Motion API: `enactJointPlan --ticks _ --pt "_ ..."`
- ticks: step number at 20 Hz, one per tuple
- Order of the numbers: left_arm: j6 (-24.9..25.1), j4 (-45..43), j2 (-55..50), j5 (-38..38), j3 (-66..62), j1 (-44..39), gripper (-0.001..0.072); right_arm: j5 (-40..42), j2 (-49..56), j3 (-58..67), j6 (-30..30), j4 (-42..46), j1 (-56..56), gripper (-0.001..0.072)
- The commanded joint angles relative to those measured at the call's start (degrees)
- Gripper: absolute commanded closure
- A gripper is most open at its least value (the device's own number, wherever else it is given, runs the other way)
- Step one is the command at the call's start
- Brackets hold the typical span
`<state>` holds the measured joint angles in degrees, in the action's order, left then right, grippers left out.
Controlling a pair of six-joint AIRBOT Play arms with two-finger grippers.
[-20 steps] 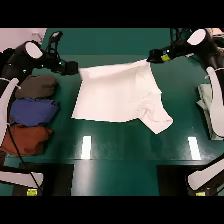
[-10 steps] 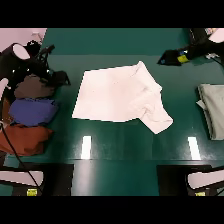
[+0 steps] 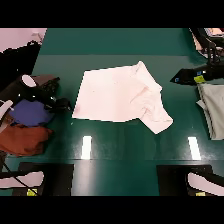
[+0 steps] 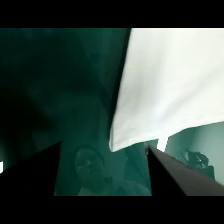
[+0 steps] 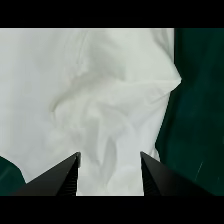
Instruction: Fold the shirts.
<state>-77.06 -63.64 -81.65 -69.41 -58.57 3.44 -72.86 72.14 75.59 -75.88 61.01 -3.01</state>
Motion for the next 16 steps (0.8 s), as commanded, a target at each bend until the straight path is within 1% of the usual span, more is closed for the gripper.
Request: enactJointPlan --ticks 1,5,7,8,9,10,11,14,16 --pt "0.57 2.03 0.59 2.8 2.75 -1.6 0.0101 1.95 -4.52 -5.51 0.04 0.04 0.98 0.0284" --pt "0.35 1.95 0.57 5.01 2.75 -6.95 0.0102 2.19 -7.34 -8.26 0.02 0.15 0.98 0.0284" --pt "-0.72 1.86 0.52 5.03 2.75 -8.31 0.0111 2.36 -8.87 -9.77 0.02 0.15 0.98 0.0284" --pt "-0.92 1.64 0.52 5.03 2.75 -8.46 0.0274 2.29 -9.44 -10.23 0.0 0.15 0.98 0.0284" --pt "-0.9 1.66 0.52 5.11 2.75 -8.46 0.0505 2.36 -10.12 -10.67 0.0 0.24 0.98 0.0284" --pt "-0.9 1.66 0.52 5.49 2.73 -8.46 0.0634 2.16 -10.69 -10.99 0.0 0.26 0.98 0.0284" --pt "-0.92 1.64 0.52 5.62 2.64 -8.46 0.0683 2.12 -11.54 -11.69 -0.17 0.7 0.98 0.0284" --pt "-0.9 1.68 1.33 4.83 0.96 -8.46 0.0683 0.13 -15.02 -16.9 -3.54 3.82 2.49 0.0284" --pt "-0.48 1.66 3.41 4.92 -0.02 -8.46 0.0683 -2.03 -17.9 -23.5 -4.2 4.17 6.29 0.0282"
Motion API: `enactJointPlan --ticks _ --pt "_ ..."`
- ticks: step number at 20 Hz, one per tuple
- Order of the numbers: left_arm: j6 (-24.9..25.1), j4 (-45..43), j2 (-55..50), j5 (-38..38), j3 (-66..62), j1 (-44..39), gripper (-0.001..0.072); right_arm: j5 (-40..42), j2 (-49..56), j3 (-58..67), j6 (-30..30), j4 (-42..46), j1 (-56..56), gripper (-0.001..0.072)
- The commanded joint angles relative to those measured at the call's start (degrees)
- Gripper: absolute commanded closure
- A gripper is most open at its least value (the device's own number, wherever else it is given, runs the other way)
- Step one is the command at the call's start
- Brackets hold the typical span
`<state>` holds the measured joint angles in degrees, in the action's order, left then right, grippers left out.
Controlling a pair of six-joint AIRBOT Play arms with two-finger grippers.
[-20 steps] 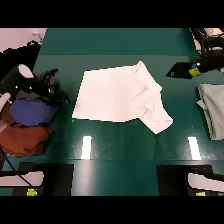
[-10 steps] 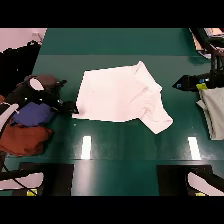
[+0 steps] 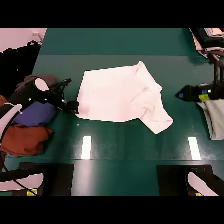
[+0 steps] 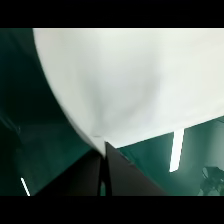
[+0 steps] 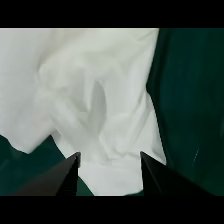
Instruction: Fold the shirts.
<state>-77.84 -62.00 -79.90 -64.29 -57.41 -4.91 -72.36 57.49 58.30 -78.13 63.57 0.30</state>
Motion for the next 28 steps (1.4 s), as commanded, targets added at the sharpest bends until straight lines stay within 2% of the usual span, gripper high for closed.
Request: enactJointPlan --ticks 1,2,6,10,15,17,19,23,28 --pt "0.33 0.02 2.75 -0.07 -1.7 -0.11 0.0683 -3.08 -4.44 -9.99 -1.95 1.51 5.46 0.0266" --pt "0.31 0.13 3.65 0.24 -2.03 -0.11 0.0683 -3.58 -5.11 -13.38 -1.95 1.11 7.89 0.0248" --pt "0.31 0.31 4.44 0.42 -2.36 -0.11 0.0683 -3.02 -3.96 -24.83 -1.73 -4.0 14.23 0.0255" --pt "0.28 0.31 4.44 0.37 -2.36 -0.11 0.0683 3.69 0.44 -28.76 -0.22 -9.55 11.32 0.0262" --pt "0.28 0.31 4.44 0.31 -2.36 -0.11 0.0683 9.62 7.48 -25.83 -0.26 -10.03 4.7 0.0291" --pt "0.28 0.31 4.44 0.2 -2.36 -0.11 0.0682 10.6 9.49 -23.52 -0.22 -9.88 2.91 0.0516" --pt "0.28 0.31 5.03 -0.59 -2.43 -0.11 0.0683 10.78 9.81 -21.46 0.22 -9.88 1.36 0.0695" --pt "0.26 -2.25 11.89 -4.22 -6.91 -0.04 0.0683 8.72 2.21 -13.53 0.22 -9.77 0.2 0.0695" --pt "-1.64 -4.09 25.16 -4.52 -26.27 -0.07 0.0683 10.01 -8.24 8.13 0.2 -9.53 4.66 0.0695"
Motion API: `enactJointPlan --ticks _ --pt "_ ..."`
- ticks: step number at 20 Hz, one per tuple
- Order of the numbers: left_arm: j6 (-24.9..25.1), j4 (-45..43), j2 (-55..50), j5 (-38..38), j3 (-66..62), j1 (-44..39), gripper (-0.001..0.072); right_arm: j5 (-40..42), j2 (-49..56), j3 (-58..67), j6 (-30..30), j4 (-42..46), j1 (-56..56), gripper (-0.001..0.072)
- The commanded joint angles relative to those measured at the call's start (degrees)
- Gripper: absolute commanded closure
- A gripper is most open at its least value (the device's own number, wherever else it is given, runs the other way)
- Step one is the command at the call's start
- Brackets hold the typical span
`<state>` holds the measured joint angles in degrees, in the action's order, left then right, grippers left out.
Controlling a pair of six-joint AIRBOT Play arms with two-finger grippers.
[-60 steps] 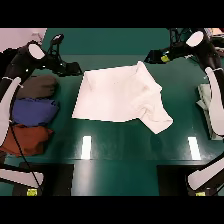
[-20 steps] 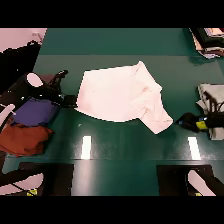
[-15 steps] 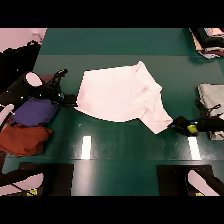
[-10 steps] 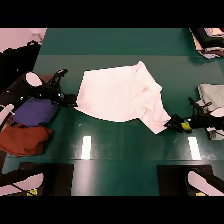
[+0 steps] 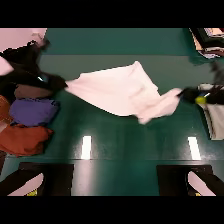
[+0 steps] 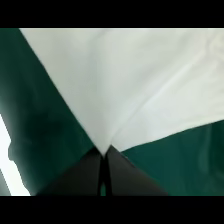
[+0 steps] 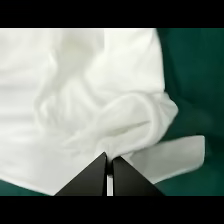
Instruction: Fold the shirts.
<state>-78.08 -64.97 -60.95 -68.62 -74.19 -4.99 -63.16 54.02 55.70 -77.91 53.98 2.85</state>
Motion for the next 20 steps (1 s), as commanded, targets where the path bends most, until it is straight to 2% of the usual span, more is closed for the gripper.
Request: enactJointPlan --ticks 1,7,10,15,18,20 --pt "-1.46 -1.38 7.96 -0.09 -14.51 0.02 0.0683 0.79 -5.79 15.37 -0.02 0.07 3.48 0.0695" --pt "-4.66 -7.08 11.39 -0.02 -46.9 0.02 0.0683 0.0 -10.51 40.13 0.0 0.15 11.96 0.0695" --pt "-6.36 -7.04 11.43 0.24 -53.9 0.02 0.0683 -0.83 -12.66 47.15 0.0 0.17 17.66 0.0695" --pt "-8.96 -6.8 11.43 -1.16 -53.68 0.02 0.0683 -9.31 -10.29 59.76 -0.13 -0.02 26.51 0.0695" --pt "-8.94 -7.08 11.43 -1.46 -46.21 0.02 0.0683 -14.36 -4.83 65.2 -2.25 -0.48 26.6 0.0695" --pt "-8.94 -8.46 10.58 -1.42 -37.88 0.02 0.0683 -18.12 -1.22 63.52 -4.28 -0.48 25.86 0.0695"
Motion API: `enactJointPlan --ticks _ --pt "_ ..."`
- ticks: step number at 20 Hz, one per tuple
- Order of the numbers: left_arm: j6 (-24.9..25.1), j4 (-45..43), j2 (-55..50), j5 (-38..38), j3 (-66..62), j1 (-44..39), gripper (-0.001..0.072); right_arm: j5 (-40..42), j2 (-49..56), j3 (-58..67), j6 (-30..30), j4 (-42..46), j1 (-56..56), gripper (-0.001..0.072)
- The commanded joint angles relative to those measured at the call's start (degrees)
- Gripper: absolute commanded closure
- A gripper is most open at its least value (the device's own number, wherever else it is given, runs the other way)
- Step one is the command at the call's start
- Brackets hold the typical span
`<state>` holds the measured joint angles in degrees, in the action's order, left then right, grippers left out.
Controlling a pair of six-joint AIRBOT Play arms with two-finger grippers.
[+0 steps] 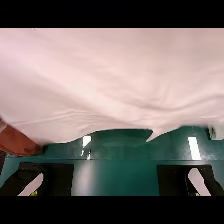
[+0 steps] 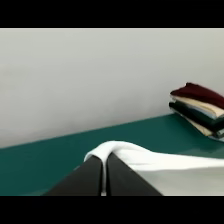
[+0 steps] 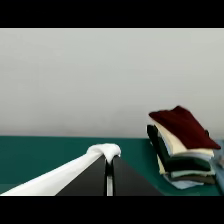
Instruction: Fold the shirts.
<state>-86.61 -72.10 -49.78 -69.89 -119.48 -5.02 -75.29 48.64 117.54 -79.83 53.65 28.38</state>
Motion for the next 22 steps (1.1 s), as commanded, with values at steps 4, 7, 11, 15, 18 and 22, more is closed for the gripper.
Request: enactJointPlan --ticks 4,7,11,15,18,22 --pt "-1.05 -3.98 -9.64 0.04 19.93 0.04 0.0684 -9.42 13.55 -10.95 -4.09 2.78 -8.68 0.0695" --pt "-1.03 -3.87 -22.12 0.98 23.06 0.04 0.0683 -8.04 24.92 -18.1 -6.27 12.11 -17.77 0.0695" --pt "0.02 -3.87 -37.59 13.18 23.06 0.07 0.0683 -0.57 42.95 -15.98 -6.25 15.23 -23.65 0.0695" --pt "0.04 -4.37 -44.17 22.71 23.06 0.07 0.0683 5.9 54.38 -6.4 -6.05 15.1 -25.92 0.0696" --pt "0.04 -4.42 -44.11 21.38 22.32 1.6 0.0683 6.75 56.26 -1.84 -5.92 15.78 -25.79 0.0695" --pt "1.55 -4.33 -44.13 8.24 22.53 4.98 0.0683 2.93 52.11 -6.86 -3.23 20.28 -25.44 0.0696"
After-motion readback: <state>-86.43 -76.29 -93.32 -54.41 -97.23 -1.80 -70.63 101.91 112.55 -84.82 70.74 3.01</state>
